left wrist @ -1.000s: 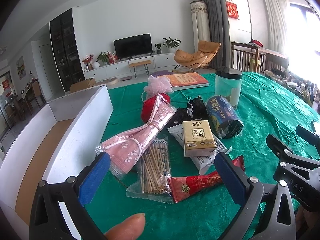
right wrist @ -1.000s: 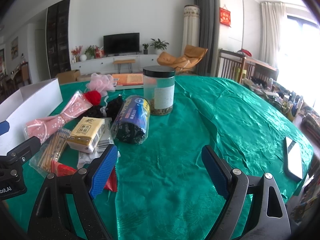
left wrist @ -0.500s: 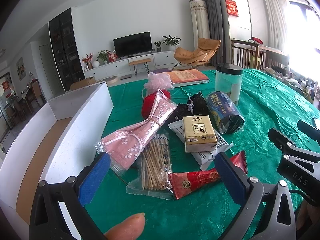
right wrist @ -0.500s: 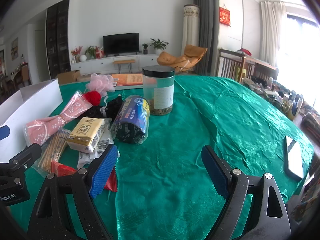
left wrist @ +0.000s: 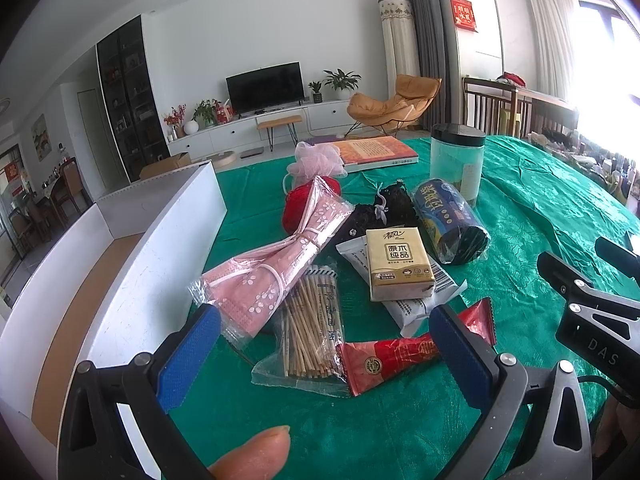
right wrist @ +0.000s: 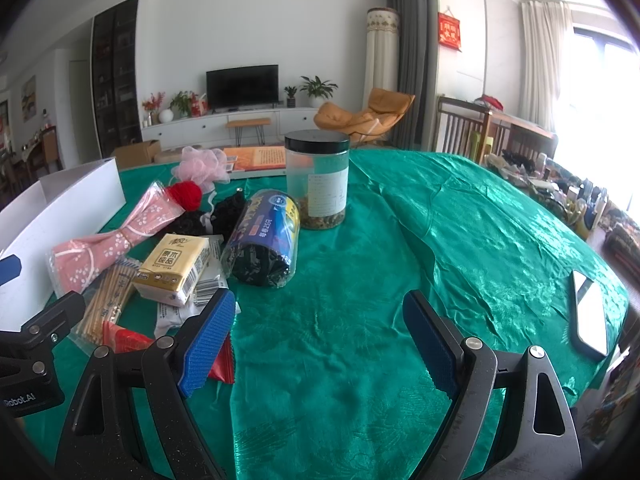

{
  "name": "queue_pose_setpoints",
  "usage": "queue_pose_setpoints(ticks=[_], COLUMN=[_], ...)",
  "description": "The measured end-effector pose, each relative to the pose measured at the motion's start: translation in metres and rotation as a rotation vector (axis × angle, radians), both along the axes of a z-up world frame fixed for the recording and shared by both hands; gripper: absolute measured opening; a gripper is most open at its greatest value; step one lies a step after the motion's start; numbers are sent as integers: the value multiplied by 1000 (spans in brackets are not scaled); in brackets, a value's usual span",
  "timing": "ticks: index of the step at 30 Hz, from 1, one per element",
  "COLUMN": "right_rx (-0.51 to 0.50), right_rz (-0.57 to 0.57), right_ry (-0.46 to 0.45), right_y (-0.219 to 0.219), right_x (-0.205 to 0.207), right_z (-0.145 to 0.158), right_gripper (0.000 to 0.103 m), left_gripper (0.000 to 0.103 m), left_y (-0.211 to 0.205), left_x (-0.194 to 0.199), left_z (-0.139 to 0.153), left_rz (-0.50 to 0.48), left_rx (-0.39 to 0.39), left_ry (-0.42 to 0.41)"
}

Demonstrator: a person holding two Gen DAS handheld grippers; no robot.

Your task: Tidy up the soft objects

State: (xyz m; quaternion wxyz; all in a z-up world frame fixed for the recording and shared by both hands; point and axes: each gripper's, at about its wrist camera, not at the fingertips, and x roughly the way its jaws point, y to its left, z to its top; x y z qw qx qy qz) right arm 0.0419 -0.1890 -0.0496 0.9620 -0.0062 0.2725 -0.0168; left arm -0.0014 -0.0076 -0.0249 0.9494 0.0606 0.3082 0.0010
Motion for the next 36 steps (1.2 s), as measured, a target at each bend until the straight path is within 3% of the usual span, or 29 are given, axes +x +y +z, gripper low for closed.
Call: queue_pose_setpoints(ticks=[36], right_rx=[2], right_rz=[1], right_ry=[4], right_y=[-1], right_x=[-1], right_z=[2], right_gripper=[88], left_gripper=[103], left_y=[5], left_x=[-1], left_z=[-5], left_rz=[6], left_rx=[7], left_ry=[18])
